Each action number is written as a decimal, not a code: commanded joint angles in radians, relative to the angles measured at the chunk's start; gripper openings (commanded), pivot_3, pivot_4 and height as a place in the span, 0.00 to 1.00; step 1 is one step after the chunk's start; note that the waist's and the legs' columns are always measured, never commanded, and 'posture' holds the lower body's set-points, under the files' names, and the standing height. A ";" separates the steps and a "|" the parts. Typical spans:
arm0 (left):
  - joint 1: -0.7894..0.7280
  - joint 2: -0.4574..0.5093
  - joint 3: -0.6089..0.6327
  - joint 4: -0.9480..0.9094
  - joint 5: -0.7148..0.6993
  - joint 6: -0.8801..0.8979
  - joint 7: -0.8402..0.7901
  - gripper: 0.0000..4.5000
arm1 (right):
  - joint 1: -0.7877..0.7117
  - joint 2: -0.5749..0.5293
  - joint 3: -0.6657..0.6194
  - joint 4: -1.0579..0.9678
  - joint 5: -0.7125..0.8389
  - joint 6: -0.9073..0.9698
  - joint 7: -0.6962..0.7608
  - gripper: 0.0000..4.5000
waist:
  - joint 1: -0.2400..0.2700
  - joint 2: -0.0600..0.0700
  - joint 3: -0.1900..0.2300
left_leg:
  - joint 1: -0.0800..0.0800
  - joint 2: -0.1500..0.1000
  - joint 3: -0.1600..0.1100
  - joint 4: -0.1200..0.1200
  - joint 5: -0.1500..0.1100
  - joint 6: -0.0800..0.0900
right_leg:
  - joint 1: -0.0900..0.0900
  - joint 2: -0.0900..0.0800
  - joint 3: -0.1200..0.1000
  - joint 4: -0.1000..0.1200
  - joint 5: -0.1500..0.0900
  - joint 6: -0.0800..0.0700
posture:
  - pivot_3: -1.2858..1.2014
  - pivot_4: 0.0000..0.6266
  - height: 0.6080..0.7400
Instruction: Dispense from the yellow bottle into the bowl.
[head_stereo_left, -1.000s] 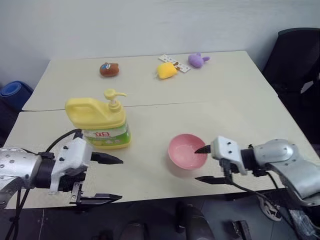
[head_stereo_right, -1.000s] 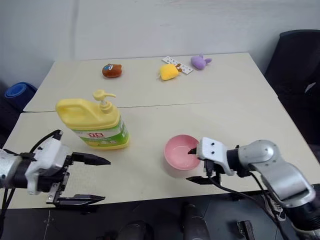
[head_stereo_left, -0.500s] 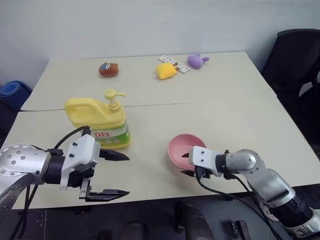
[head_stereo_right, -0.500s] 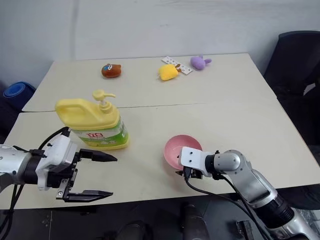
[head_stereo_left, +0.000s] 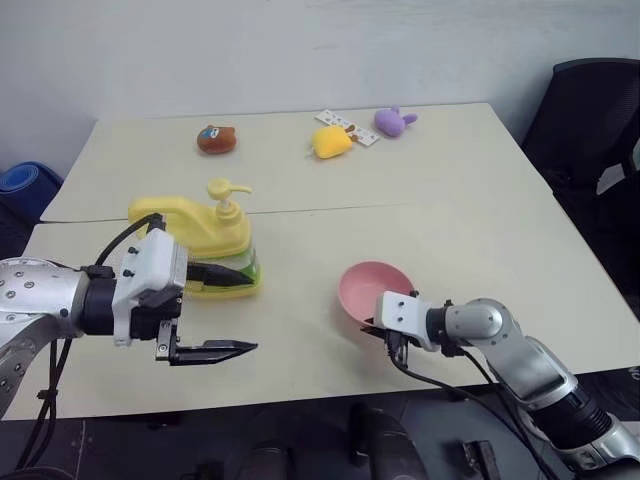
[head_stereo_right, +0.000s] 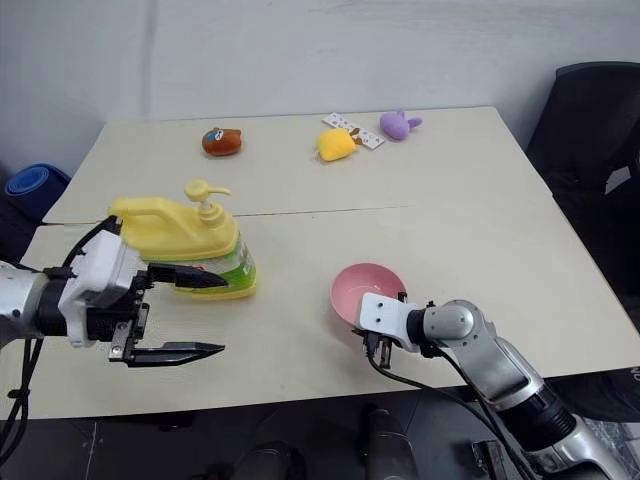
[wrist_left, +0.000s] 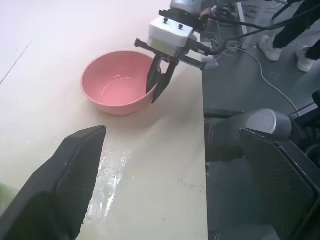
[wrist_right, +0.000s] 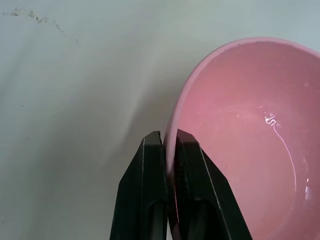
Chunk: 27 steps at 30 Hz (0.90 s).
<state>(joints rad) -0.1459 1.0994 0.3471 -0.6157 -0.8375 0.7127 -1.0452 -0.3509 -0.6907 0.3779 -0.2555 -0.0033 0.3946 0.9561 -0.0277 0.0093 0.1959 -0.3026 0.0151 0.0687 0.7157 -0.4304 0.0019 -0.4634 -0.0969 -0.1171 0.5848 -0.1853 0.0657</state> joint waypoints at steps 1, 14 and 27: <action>-0.046 -0.001 0.034 0.011 -0.048 0.015 0.017 1.00 | -0.092 -0.014 -0.033 -0.003 0.018 -0.008 0.051 0.01 | 0.000 0.000 0.000 | 0.000 0.000 0.000 0.000 0.000 0.000 | 0.000 0.000 0.000 0.000 0.000 0.000 | 0.52 0.24 1.00; -0.641 0.080 -0.074 0.532 -0.027 0.058 -0.002 0.86 | -0.832 0.172 0.030 0.613 0.034 -0.202 0.415 0.00 | -0.006 -0.004 0.003 | 0.001 0.000 0.003 -0.002 0.001 -0.002 | -0.002 0.002 -0.005 -0.001 0.001 -0.003 | 0.52 0.24 1.00; -0.700 0.003 -0.201 0.584 0.158 -0.009 -0.052 0.00 | -1.017 0.343 0.038 0.813 0.008 -0.260 0.526 0.00 | -0.021 -0.006 0.002 | -0.020 0.000 -0.001 0.007 0.002 -0.004 | -0.020 0.001 -0.010 0.002 0.001 -0.002 | 0.52 0.24 1.00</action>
<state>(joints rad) -0.8249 1.0983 0.1283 -0.0183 -0.6972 0.7189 -1.0938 -1.3321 -0.3553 0.4295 0.5771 -0.0007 0.1501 1.4598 -0.0485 0.0038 0.1980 -0.3229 0.0154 0.0679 0.7226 -0.4285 -0.0019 -0.4828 -0.0963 -0.1268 0.5872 -0.1841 0.0637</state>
